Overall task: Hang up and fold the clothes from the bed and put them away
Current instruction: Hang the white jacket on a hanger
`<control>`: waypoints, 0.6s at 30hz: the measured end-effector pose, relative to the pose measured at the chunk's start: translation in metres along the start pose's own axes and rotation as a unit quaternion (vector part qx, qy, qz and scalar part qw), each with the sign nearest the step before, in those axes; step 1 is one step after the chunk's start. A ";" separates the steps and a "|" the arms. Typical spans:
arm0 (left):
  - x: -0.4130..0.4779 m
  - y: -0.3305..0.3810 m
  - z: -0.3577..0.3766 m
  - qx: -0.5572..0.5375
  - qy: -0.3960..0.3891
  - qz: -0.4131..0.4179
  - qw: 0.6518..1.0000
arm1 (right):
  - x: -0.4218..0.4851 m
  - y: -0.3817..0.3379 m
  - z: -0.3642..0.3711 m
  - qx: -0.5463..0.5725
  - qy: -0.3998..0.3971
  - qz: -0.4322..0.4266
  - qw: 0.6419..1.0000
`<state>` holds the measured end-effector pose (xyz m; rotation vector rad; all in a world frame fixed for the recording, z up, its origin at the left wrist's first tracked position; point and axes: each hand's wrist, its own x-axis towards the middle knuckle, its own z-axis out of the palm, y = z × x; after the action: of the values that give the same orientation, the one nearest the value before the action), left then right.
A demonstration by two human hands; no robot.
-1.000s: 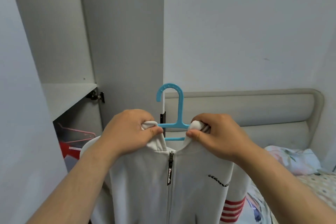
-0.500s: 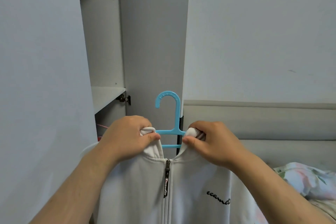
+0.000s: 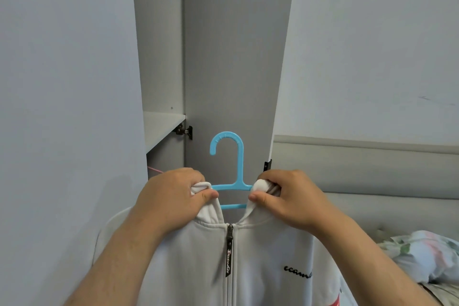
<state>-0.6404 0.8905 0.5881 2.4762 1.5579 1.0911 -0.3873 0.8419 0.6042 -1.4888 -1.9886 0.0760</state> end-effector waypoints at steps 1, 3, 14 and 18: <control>0.002 -0.004 0.003 0.003 0.003 -0.004 1.000 | 0.004 0.000 0.003 -0.005 0.002 0.002 1.000; 0.005 -0.009 0.009 0.006 0.010 -0.010 1.000 | 0.011 0.002 0.007 -0.012 0.002 0.013 1.000; 0.037 -0.030 0.050 -0.002 0.025 -0.008 1.000 | 0.055 0.040 0.032 -0.019 0.015 0.010 1.000; 0.058 -0.046 0.072 0.023 0.047 -0.008 0.999 | 0.087 0.066 0.050 0.002 0.009 0.002 1.000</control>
<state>-0.6213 0.9839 0.5481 2.4699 1.6425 1.1987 -0.3709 0.9576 0.5773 -1.4860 -1.9706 0.0678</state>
